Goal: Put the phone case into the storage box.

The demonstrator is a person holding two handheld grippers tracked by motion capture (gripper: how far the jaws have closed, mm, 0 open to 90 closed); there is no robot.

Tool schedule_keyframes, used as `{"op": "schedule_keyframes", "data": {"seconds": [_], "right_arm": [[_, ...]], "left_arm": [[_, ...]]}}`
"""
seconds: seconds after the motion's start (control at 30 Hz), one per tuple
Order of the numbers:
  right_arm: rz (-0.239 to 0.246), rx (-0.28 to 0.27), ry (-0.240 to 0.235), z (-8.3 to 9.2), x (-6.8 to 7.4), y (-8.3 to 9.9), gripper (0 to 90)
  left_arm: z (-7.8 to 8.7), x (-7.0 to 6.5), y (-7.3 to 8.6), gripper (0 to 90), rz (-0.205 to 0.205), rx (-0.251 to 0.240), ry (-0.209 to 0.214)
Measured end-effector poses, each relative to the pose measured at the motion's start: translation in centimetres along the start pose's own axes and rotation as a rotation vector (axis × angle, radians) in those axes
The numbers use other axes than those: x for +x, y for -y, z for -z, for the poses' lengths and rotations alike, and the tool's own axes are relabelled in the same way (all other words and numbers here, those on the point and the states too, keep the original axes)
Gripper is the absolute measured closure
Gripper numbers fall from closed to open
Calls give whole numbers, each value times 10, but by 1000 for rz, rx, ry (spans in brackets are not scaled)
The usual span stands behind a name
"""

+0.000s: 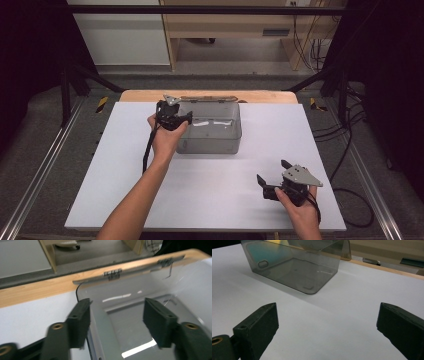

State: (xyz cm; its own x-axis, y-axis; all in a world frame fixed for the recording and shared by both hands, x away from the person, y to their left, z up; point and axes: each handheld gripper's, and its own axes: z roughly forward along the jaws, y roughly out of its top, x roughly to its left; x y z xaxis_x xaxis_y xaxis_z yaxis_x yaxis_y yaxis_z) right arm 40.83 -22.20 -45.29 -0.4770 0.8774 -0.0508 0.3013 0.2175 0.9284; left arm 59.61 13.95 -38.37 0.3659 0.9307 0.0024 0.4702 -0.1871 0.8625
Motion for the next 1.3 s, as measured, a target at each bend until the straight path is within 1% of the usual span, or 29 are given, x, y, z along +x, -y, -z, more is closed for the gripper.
{"op": "schedule_keyframes", "data": {"seconds": [0.03, 0.07, 0.1, 0.13, 0.17, 0.2, 0.27, 0.33, 0.43, 0.53, 0.6, 0.67, 0.8, 0.83, 0.9, 0.93, 0.97, 1.0, 1.03, 1.07, 1.1, 1.13, 1.17, 1.2, 1.23, 1.27, 1.3], "right_arm": [[-2, -1, 5, 0, 0, 0, 41], [-3, -5, 8, 0, -1, 0, 40], [-3, -5, 8, 0, -1, 0, 40], [-8, -8, 13, 0, -1, 0, 39], [-10, -11, 17, 0, -2, 0, 39], [-13, -13, 17, 0, -2, 0, 38], [-16, -14, 22, 1, -3, 0, 37], [-26, -18, 23, 2, -4, 0, 36], [-31, -22, 21, 2, -5, 0, 36], [-29, -22, 24, 2, -6, 0, 36], [-27, -21, 25, 1, -6, 0, 36], [-19, -24, 26, 2, -6, 0, 36], [-14, -33, 28, 2, -6, 1, 37], [-14, -33, 28, 2, -6, 1, 37], [-9, -44, 30, 2, -7, 1, 39], [-5, -58, 28, 2, -7, 1, 41], [-5, -58, 28, 2, -7, 1, 41], [-1, -78, 27, 3, -8, 2, 42], [-3, -82, 28, 3, -9, 2, 42], [-5, -85, 27, 3, -9, 3, 42], [-5, -85, 27, 3, -9, 3, 42], [-12, -100, 29, 3, -11, 3, 43], [-12, -100, 29, 3, -11, 3, 43], [-14, -109, 33, 4, -12, 3, 43], [-13, -111, 36, 4, -13, 4, 44], [-16, -115, 38, 4, -14, 4, 43], [-22, -116, 36, 5, -14, 4, 43]], "left_arm": [[3, 1, -1, 267, 7, -19, 5], [6, 3, -2, 214, 19, -42, 20], [6, 3, -2, 181, 19, -42, 20], [12, 7, -3, 133, 38, -73, 54], [15, 9, -4, 104, 52, -82, 71], [18, 10, -4, 86, 61, -97, 77], [25, 13, -3, 67, 57, -127, 83], [32, 16, -2, 49, 59, -142, 90], [43, 22, 0, 45, 73, -179, 110], [54, 30, 3, 42, 75, -197, 112], [61, 35, 5, 41, 90, -214, 113], [68, 40, 8, 41, 107, -232, 126], [82, 51, 19, 39, 120, -252, 137], [82, 51, 19, 39, 120, -252, 137], [89, 56, 27, 39, 116, -258, 147], [92, 59, 32, 39, 118, -270, 162], [94, 62, 36, 39, 109, -294, 191], [104, 69, 49, 39, 96, -283, 146], [109, 72, 55, 39, 83, -283, 129], [114, 76, 62, 39, 78, -289, 122], [114, 76, 62, 39, 78, -289, 122], [122, 83, 74, 39, 77, -289, 124], [122, 83, 74, 39, 77, -289, 124], [131, 89, 85, 39, 78, -297, 128], [135, 92, 90, 38, 82, -302, 128], [139, 95, 94, 35, 87, -305, 128], [139, 95, 94, 35, 87, -305, 128]]}}
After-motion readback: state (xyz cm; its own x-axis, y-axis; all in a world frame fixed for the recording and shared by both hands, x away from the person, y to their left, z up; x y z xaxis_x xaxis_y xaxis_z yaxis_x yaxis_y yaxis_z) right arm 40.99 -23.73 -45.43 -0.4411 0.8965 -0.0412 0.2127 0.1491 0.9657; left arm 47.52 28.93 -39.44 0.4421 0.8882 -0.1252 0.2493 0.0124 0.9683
